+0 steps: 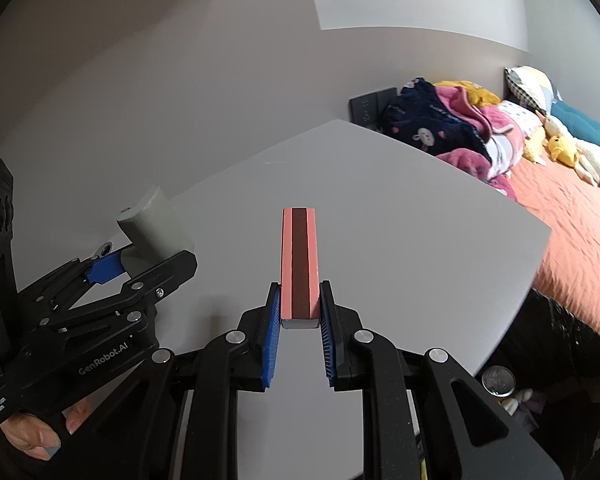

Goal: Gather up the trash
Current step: 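Carry the foam corner and pink block over the bin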

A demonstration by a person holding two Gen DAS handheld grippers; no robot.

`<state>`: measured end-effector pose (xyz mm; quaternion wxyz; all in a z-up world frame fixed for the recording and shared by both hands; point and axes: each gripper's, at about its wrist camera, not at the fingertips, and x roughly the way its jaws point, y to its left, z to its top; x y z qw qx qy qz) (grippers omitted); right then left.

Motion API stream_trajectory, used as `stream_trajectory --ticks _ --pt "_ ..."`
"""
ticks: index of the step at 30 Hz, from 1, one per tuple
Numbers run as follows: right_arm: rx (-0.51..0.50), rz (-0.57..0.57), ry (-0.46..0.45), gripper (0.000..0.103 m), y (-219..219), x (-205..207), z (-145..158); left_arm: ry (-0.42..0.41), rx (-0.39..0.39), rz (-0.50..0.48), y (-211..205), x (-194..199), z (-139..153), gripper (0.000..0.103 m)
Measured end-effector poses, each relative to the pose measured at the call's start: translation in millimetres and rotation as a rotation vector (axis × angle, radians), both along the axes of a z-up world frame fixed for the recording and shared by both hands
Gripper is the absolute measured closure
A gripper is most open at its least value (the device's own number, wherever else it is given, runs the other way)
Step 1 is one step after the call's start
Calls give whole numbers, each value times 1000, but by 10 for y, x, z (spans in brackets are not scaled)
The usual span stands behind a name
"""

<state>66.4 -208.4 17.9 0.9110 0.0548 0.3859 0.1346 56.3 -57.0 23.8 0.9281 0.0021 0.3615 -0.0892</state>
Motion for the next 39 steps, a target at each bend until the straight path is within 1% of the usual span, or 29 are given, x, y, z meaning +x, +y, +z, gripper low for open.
stream_trajectory --ticks 13,22,39 --pt "9 -72 -2 83 -503 -345 -9 -1 2 -78 -474 -205 -9 43" --pt "15 -134 -9 83 -869 -538 2 4 7 -138 -817 -261 5 43" --pt "23 -269 -20 83 -1605 -857 22 11 19 -278 -1589 -314 12 43"
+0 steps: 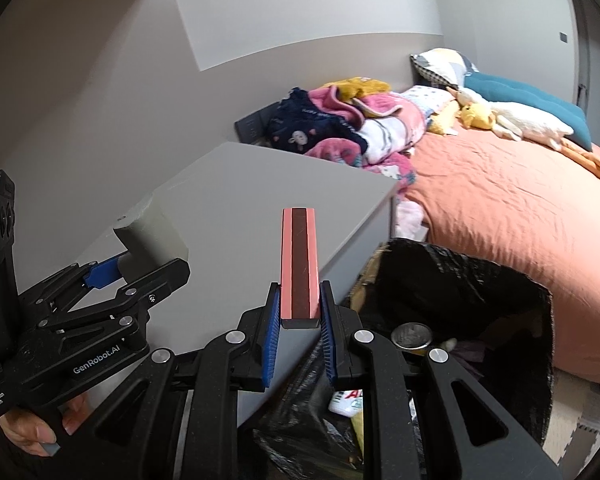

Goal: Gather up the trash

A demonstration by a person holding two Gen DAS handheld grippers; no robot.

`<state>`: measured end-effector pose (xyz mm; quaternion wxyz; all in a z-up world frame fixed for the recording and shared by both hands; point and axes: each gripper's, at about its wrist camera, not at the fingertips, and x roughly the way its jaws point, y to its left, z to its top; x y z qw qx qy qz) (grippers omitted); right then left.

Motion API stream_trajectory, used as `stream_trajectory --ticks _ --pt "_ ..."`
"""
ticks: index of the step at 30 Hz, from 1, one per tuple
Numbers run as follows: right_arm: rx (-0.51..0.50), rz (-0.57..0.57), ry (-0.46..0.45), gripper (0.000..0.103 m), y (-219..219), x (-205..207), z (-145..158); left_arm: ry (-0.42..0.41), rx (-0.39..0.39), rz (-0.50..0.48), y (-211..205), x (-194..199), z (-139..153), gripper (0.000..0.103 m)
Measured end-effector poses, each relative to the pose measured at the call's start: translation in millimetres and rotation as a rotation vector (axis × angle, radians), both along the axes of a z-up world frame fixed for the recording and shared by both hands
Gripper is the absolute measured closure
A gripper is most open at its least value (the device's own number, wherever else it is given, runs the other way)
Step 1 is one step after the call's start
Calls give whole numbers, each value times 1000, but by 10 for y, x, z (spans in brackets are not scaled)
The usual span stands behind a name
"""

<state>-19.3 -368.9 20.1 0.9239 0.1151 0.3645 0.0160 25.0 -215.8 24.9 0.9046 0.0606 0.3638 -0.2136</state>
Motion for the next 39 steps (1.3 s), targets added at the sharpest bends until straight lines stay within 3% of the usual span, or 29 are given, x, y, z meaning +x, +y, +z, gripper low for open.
stream_trajectory --ticks 20,21,22,23,24,25,28,39 --pt "23 -205 3 83 -879 -406 -31 33 19 -178 -806 -186 -116 41" --pt "21 -215 1 81 -911 -425 -21 37 21 -185 -834 -188 -132 41" --pt "21 -221 -1 71 -940 -438 -13 44 22 -192 -852 -185 -147 38" --pt "21 -234 -5 59 -970 -455 1 56 22 -197 -876 -177 -158 20" --pt "18 -252 -11 33 -995 -475 16 65 21 -187 -888 -163 -166 7" --pt "10 -271 -20 28 -1013 -483 36 66 19 -177 -888 -142 -164 6" --pt "-9 -287 -41 28 -1052 -537 65 83 7 -170 -900 -104 -178 6" --pt "-14 -286 -31 28 -1041 -534 24 15 10 -189 -880 -178 -120 6"
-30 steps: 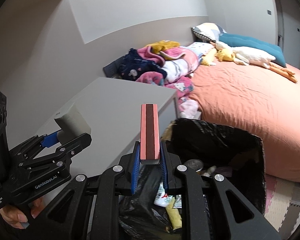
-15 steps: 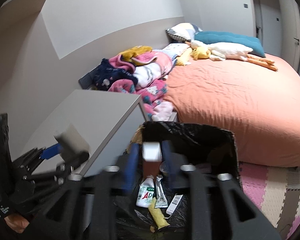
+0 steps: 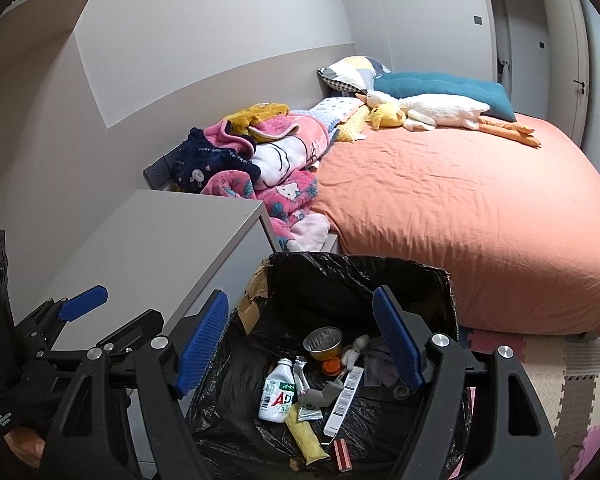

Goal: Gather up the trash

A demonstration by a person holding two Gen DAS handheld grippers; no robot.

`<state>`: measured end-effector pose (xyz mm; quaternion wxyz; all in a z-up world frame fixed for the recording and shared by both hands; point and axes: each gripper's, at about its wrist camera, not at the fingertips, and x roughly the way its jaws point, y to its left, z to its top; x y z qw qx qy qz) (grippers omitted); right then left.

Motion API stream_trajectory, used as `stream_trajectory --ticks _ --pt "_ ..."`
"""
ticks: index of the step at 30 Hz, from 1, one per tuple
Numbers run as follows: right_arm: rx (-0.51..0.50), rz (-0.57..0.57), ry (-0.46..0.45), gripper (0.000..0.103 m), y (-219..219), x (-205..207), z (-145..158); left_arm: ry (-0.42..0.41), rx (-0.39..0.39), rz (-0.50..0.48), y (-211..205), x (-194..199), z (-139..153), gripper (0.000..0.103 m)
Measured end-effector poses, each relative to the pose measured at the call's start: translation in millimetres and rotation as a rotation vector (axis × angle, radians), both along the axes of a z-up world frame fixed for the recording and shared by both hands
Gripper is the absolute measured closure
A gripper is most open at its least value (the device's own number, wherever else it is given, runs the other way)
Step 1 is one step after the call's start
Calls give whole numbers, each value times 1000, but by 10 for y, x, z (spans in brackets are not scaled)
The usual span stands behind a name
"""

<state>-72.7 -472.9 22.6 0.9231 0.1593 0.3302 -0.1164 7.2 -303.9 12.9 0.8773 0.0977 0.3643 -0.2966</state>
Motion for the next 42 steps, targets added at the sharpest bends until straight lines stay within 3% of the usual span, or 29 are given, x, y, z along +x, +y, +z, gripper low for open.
stream_trajectory --ticks 42 --pt "-11 2 2 28 58 -10 -9 -17 4 -21 9 -44 21 6"
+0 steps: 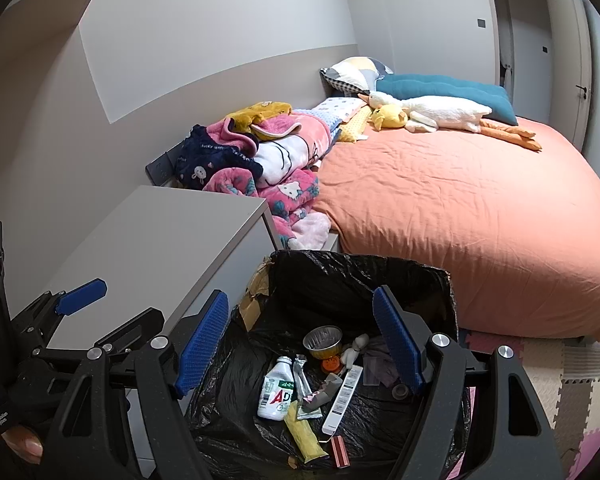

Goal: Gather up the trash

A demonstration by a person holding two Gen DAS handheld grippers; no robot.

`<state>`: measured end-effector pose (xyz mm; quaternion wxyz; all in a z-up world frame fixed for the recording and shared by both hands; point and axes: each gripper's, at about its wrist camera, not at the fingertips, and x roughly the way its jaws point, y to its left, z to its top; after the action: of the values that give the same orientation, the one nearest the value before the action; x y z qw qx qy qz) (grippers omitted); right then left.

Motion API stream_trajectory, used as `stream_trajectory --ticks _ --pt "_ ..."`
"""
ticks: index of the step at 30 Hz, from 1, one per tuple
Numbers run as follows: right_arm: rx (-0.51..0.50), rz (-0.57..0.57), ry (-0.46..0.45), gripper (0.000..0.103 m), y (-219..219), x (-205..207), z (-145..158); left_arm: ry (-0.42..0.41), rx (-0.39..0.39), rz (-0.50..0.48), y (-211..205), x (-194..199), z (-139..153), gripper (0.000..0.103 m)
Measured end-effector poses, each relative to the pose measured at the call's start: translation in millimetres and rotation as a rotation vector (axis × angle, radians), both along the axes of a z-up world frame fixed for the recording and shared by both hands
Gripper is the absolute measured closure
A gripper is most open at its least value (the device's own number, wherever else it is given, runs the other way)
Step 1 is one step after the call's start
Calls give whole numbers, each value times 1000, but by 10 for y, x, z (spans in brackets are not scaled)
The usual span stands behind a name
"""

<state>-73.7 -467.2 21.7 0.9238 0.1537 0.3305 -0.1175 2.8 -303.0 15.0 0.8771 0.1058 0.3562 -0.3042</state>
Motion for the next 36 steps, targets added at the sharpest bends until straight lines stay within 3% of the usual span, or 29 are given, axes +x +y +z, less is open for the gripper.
stream_trajectory --ticks 36 --pt "0 0 8 28 17 -10 -62 -2 36 18 -34 38 -74 6"
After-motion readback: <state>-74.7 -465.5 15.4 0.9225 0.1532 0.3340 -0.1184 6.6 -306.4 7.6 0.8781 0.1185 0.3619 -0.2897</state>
